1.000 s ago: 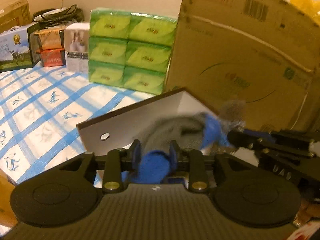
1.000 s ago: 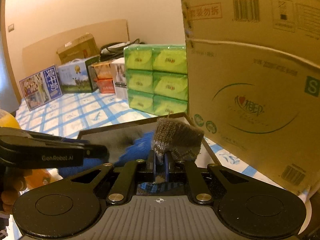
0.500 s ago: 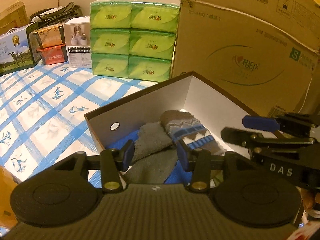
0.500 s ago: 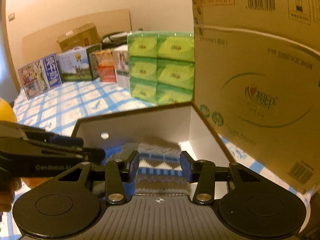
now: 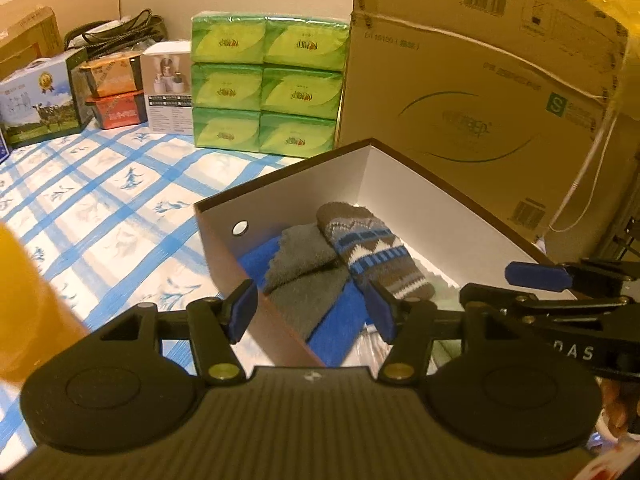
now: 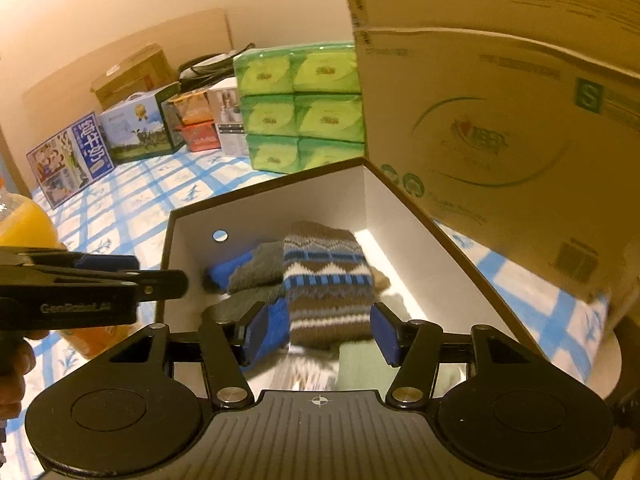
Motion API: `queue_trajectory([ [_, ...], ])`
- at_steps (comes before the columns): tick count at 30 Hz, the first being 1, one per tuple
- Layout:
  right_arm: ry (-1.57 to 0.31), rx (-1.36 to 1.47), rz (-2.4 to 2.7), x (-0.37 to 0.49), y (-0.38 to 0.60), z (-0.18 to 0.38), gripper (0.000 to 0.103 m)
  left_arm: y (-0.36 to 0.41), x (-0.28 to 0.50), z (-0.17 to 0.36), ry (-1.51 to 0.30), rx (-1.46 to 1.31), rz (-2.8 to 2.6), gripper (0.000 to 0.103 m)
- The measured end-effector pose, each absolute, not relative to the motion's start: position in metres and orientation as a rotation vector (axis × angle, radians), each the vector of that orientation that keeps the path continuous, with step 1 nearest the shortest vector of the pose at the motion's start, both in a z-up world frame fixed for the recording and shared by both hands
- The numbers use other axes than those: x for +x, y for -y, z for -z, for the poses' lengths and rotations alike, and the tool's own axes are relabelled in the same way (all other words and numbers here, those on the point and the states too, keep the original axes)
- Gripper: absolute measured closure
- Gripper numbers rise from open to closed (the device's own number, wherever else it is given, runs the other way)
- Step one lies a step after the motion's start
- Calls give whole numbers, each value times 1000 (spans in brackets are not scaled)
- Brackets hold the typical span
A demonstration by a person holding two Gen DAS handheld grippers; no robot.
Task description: Organize soft objects
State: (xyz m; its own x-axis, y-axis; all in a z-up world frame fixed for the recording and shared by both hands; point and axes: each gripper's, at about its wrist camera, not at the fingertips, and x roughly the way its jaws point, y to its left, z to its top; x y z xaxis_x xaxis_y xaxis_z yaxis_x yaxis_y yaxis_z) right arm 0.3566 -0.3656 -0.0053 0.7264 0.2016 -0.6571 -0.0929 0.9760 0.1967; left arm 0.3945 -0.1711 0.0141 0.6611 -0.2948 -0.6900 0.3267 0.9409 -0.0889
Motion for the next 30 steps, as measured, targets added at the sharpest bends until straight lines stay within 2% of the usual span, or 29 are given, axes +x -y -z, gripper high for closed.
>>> queue_trajectory([
  [5,-751,202,-127,323,364,-8,46,157,356,-33,-750,53,366,46],
  [11,-745,230,-102,282,352,-29,45,135,303,-58,-706,53,368,39],
  [30,-684,150,-166,161,275,-68,38,57,160,-88,-669,11,273,39],
])
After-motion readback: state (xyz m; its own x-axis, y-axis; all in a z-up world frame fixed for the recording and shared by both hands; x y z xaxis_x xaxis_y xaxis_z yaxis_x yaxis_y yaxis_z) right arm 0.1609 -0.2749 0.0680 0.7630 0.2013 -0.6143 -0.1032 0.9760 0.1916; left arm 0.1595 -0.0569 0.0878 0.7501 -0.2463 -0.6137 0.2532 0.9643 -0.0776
